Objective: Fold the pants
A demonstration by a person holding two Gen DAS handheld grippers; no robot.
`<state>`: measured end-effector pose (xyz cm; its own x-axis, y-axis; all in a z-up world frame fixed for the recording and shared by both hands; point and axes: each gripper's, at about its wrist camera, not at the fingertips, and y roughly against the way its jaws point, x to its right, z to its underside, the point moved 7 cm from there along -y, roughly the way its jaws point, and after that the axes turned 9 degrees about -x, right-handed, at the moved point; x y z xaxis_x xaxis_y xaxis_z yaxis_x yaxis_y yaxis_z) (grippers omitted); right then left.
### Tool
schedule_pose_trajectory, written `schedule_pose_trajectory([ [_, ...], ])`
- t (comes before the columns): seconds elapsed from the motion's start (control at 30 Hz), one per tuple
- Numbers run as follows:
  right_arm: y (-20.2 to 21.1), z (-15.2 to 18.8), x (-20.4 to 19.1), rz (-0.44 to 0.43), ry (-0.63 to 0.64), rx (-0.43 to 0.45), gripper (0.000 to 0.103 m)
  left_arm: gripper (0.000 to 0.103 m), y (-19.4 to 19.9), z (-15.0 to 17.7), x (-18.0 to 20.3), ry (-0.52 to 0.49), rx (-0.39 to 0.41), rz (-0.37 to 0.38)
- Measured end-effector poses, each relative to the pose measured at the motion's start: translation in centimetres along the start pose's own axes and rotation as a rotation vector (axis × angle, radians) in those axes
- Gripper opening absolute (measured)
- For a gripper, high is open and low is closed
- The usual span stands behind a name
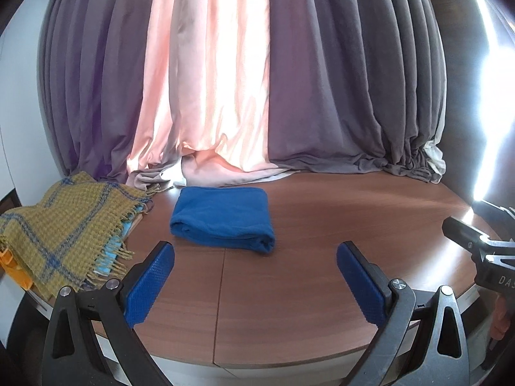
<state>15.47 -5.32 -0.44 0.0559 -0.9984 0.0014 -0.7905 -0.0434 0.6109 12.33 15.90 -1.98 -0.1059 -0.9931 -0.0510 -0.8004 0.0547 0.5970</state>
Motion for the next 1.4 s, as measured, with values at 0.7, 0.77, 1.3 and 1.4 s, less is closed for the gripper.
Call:
schedule_pose_trajectory([
  [0.7,5.3,3.4,2.7,0.004,-0.007,0.013,0.093,0.103,4.7,2.5,2.0,0.006,0.020,-0.041],
  [0.77,5.7,3.6,2.8,0.003,-0.008,0.015,0.093,0.103,5.0,2.7,2.1,0.006,0.021,-0.042],
  [1.3,6.8,4.4,2.8,0.009,-0.012,0.016,0.093,0.103,6.5,3.2,3.0,0.010,0.019,0.009],
  [1.4,7.1,4.5,3.0,0.010,-0.012,0.021,0.093,0.103,6.7,3.2,3.3,0.002,0.024,0.000],
])
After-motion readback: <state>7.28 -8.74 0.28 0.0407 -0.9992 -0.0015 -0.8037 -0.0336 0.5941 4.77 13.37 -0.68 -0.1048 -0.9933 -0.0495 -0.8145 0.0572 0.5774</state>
